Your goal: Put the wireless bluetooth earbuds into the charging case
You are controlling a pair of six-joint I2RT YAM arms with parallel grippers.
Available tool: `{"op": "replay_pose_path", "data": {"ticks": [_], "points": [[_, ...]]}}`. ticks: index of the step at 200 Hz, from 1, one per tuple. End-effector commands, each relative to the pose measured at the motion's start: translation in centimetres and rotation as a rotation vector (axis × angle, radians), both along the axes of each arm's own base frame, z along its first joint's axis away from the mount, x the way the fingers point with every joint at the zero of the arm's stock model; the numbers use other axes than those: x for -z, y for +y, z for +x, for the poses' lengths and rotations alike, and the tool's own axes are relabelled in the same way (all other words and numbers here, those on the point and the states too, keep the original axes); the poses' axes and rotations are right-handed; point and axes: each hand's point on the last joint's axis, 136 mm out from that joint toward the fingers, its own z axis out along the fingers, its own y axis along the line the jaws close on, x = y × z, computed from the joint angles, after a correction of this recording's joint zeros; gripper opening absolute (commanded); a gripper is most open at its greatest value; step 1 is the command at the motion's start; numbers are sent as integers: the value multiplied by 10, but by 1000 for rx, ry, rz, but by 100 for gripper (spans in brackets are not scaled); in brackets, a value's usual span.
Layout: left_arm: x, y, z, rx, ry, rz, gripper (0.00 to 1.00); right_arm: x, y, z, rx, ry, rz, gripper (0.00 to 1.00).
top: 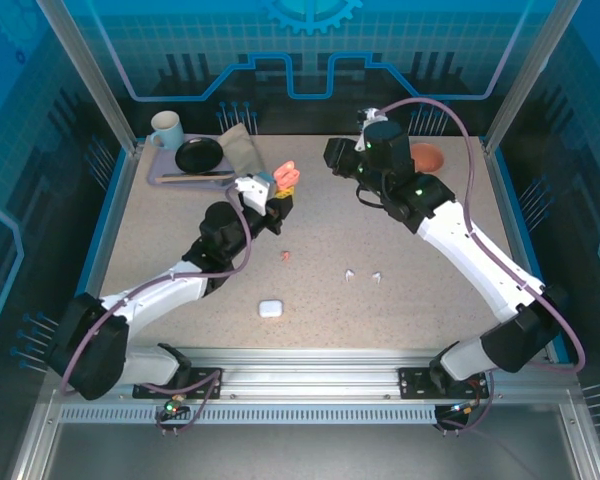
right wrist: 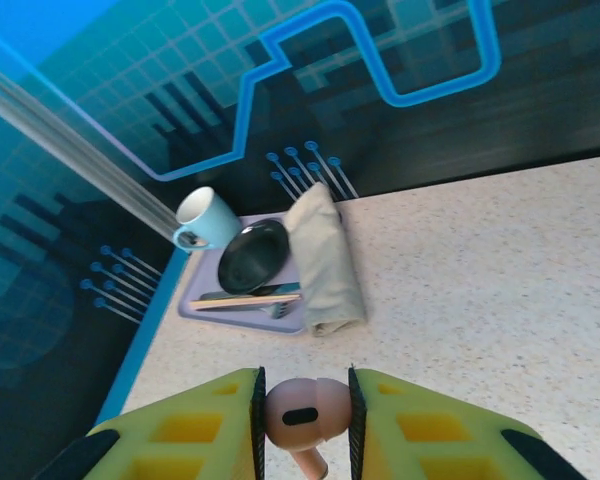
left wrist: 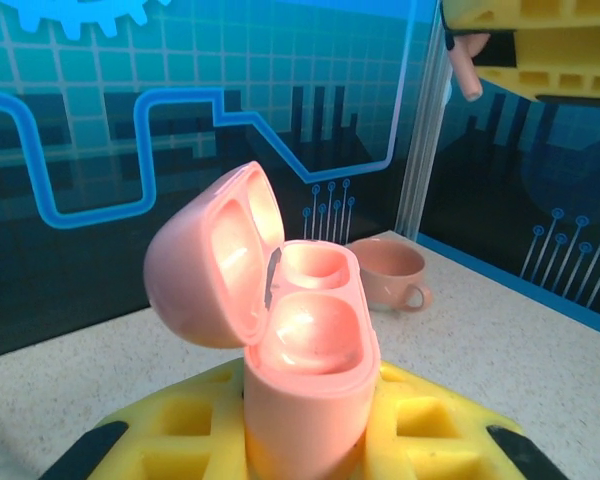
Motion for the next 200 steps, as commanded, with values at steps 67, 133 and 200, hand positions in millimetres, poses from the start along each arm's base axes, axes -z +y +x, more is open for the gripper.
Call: {"op": "replay_pose_path", "data": {"ticks": [67,133,200], "points": [[-46,-9,28,-119,-87,-69,0,-49,47,-35,-157,-293,174,28],[-58,-13,29,-110,-87,-83,0,-48,62,-31,-139,-339,230,28],[-61,-16,29,-99,-85,-106,0,-41,70,-21,-133,-317,235,28]]}}
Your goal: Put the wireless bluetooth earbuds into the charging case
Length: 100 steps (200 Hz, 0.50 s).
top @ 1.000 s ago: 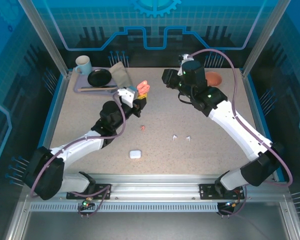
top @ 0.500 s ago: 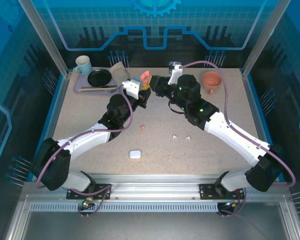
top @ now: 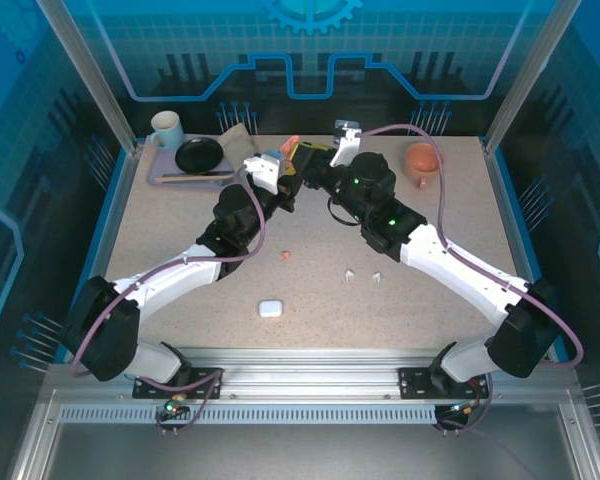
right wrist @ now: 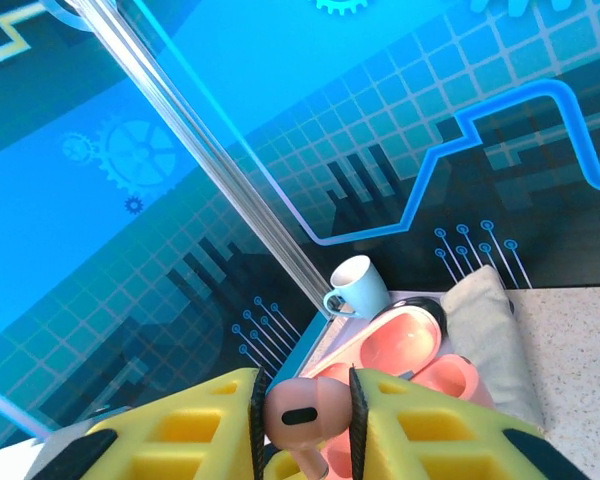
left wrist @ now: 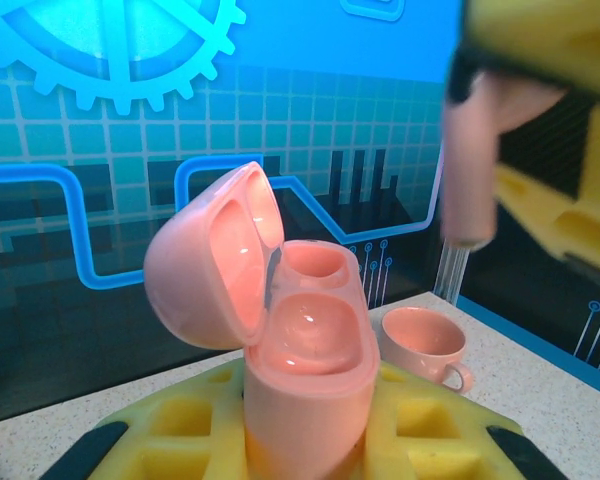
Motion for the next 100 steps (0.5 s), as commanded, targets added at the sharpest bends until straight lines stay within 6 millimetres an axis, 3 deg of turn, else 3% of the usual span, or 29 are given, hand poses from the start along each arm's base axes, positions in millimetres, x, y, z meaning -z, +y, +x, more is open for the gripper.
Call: {"op": "replay_pose_path", "data": {"ticks": [1,100], "points": [[-22,-4,0,3,-35,-52,0,-12,3,2,8,-26,43,28],[-24,-8,1,9,-39,-51,0,6,7,9,-5,24,53,27]]}}
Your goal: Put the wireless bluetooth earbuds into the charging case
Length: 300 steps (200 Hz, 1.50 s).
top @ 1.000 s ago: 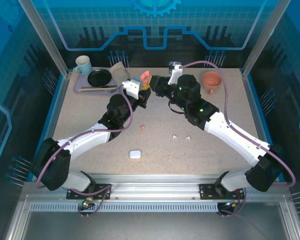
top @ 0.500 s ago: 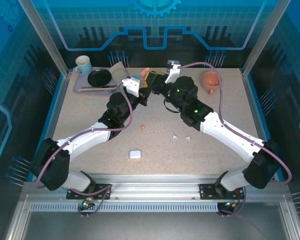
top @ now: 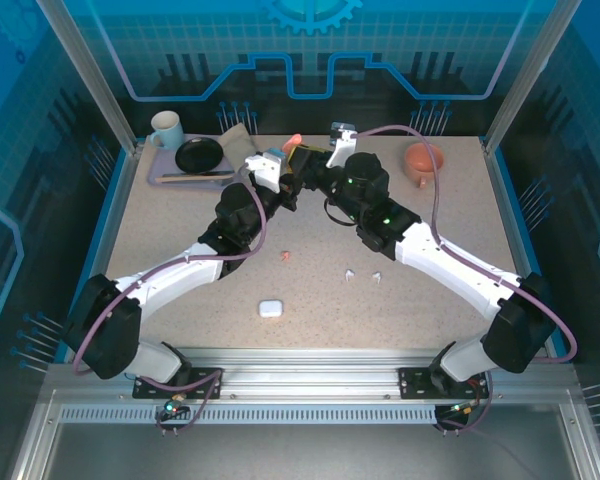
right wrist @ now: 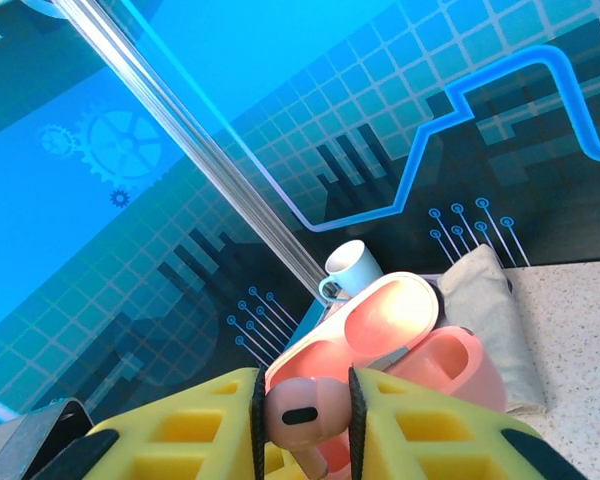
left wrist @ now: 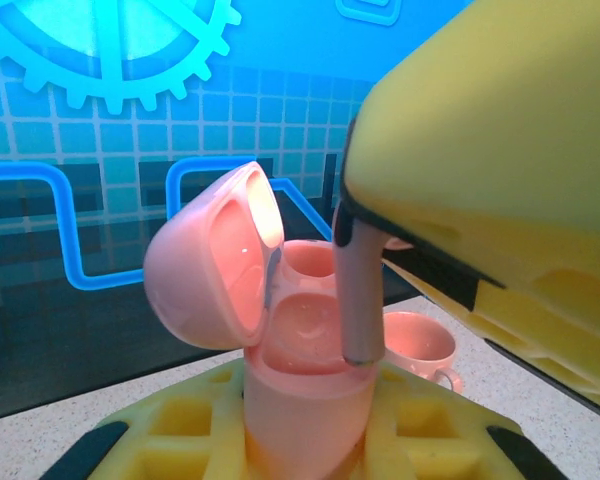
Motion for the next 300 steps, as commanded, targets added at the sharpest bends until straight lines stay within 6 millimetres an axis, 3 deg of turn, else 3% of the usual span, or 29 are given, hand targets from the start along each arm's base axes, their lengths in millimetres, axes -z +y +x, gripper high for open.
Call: {"op": "replay_pose_path", "data": {"ticks": [1,73,160,270,300], "points": [[-21,-3,0,-2,-45,-34,0,-7,2,3,-6,-22,37,27],[-26,-5,-1,7,-53,-40,0,6,3,7,-2,0,27,26],[-26,-6,-3,16,-54,-38,0,9,-4,22,26,13,37,25],[-29,-10,2,14,-59,-36,0,19,12,1,-74,-6,-14,23],[-31,-9,2,9,-66,-36,0,27,9,1,-56,9,-23,23]]}}
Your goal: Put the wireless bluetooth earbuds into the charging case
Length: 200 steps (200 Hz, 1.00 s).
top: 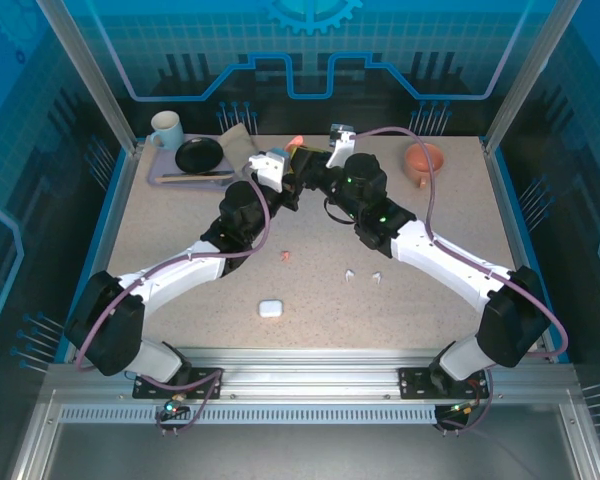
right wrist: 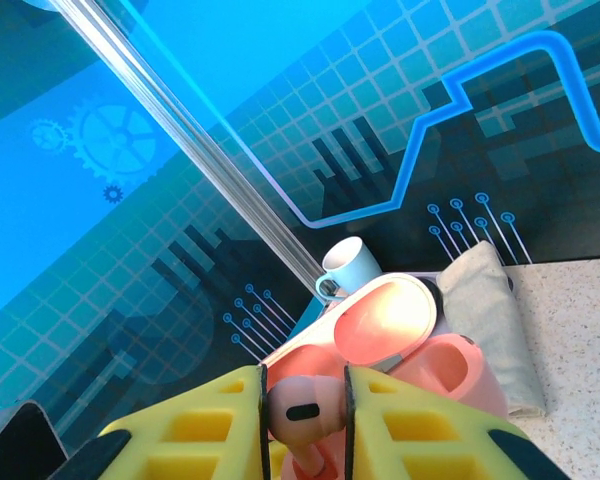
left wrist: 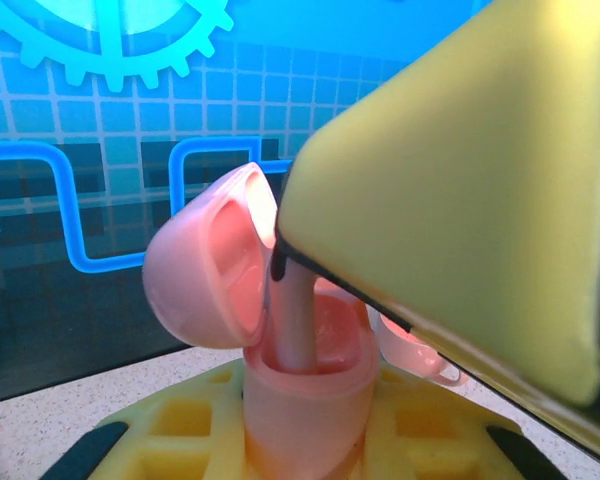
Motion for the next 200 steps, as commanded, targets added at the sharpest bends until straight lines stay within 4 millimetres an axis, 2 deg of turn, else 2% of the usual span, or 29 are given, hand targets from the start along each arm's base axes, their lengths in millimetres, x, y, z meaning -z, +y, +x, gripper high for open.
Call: {"op": "replay_pose_path", "data": {"ticks": [1,44,93,138,200], "points": [[-40,-6,-4,18,-96,-53,0,11,7,-11,-37,12,-25,23],[-45,-4,-6,15,-108,-55,0,14,0,-11,-17,25,-26,23],[-46,-4,-6,17,-109,-58,0,15,4,-9,-29,37,-26,24],[-46,-5,-8,25,-110,-59,0,10,-2,-2,-2,43,-22,37],[-45,-5,-9,29,-107,-61,0,5,-6,8,18,52,-4,39]]}}
